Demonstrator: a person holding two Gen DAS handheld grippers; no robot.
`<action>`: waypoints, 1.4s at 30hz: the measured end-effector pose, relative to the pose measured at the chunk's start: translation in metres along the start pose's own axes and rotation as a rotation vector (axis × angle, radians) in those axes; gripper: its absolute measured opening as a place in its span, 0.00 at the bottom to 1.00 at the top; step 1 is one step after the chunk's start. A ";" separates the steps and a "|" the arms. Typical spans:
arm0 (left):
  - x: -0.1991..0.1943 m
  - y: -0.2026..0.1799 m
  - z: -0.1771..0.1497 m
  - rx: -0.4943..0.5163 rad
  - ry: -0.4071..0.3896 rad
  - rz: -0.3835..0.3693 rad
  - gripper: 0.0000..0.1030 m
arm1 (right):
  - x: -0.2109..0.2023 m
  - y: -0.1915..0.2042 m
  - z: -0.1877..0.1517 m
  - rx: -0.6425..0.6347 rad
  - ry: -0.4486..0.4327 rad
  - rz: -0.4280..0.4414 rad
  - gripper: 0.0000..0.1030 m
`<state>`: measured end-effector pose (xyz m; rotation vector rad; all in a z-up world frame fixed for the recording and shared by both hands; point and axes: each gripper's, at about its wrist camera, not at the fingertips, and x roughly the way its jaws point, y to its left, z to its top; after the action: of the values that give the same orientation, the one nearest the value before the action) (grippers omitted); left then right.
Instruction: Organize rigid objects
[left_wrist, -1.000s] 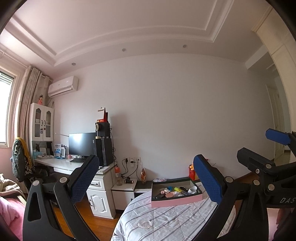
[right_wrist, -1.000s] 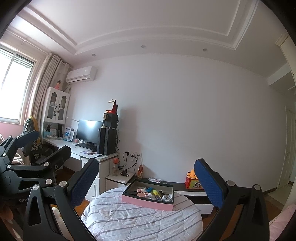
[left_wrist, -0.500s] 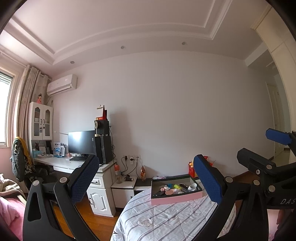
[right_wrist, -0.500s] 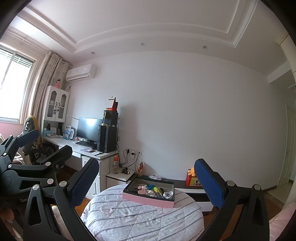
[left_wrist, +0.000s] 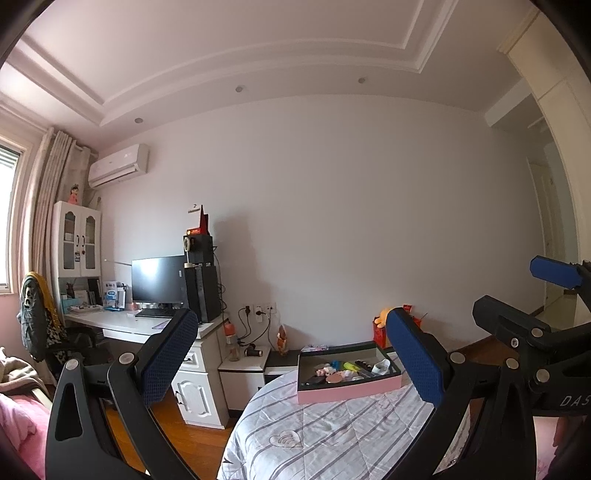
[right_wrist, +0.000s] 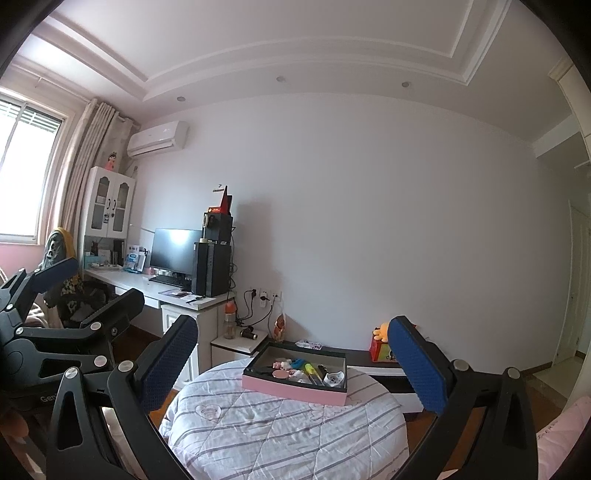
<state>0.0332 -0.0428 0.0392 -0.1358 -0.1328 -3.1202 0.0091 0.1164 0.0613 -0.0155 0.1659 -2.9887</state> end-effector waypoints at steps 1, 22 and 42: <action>0.000 0.000 0.000 -0.002 0.000 -0.004 1.00 | -0.001 0.000 0.000 0.000 -0.002 -0.002 1.00; -0.001 0.002 0.002 -0.015 -0.011 -0.017 1.00 | -0.009 0.001 0.000 -0.008 -0.024 -0.063 1.00; 0.008 -0.015 0.003 0.002 0.009 -0.071 1.00 | -0.013 -0.011 0.002 0.012 -0.026 -0.139 1.00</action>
<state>0.0254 -0.0274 0.0420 -0.1203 -0.1431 -3.1909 0.0204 0.1290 0.0650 -0.0674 0.1502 -3.1263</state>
